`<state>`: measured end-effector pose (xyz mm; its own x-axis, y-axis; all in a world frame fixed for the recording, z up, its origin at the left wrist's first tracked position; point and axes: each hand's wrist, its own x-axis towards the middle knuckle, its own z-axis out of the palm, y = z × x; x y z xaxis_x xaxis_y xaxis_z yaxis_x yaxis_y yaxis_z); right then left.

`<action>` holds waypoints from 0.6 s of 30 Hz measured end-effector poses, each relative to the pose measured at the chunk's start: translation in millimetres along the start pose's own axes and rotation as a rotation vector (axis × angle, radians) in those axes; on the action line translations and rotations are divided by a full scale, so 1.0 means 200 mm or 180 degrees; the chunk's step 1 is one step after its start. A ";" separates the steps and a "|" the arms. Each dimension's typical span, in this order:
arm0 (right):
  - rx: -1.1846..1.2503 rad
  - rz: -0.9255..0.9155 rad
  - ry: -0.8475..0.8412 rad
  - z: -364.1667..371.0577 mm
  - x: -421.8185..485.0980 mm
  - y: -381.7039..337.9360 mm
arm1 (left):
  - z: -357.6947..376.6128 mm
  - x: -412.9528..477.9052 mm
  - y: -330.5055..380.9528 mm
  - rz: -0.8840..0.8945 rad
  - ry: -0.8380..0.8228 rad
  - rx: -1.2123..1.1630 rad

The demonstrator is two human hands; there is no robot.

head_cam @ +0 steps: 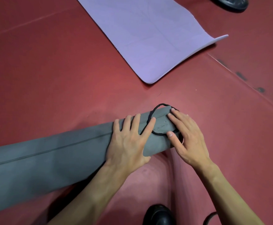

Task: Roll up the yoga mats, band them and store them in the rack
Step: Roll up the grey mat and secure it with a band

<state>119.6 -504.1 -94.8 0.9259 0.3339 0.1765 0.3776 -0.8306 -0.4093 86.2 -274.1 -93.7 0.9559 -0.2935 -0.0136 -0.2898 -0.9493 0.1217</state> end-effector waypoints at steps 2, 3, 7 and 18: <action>0.0411 0.0426 0.0079 -0.01 0.00 0.02 | -0.01 -0.02 0.01 -0.0003 -0.0032 0.0021; 0.0653 0.0728 0.0116 -0.02 0.00 0.03 | -0.01 -0.03 0.01 0.0002 -0.0042 0.0022; 0.0856 0.1070 -0.0084 -0.04 0.03 0.08 | 0.00 -0.09 0.01 0.0091 0.0023 -0.0062; 0.0607 0.0397 -0.0098 -0.01 0.00 0.08 | 0.00 -0.24 -0.05 0.0159 -0.0009 -0.0249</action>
<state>125.5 -518.5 -100.1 0.9643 0.2497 0.0878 0.2525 -0.7680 -0.5886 42.7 -249.6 -94.2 0.9402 -0.3406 -0.0085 -0.3322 -0.9219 0.1993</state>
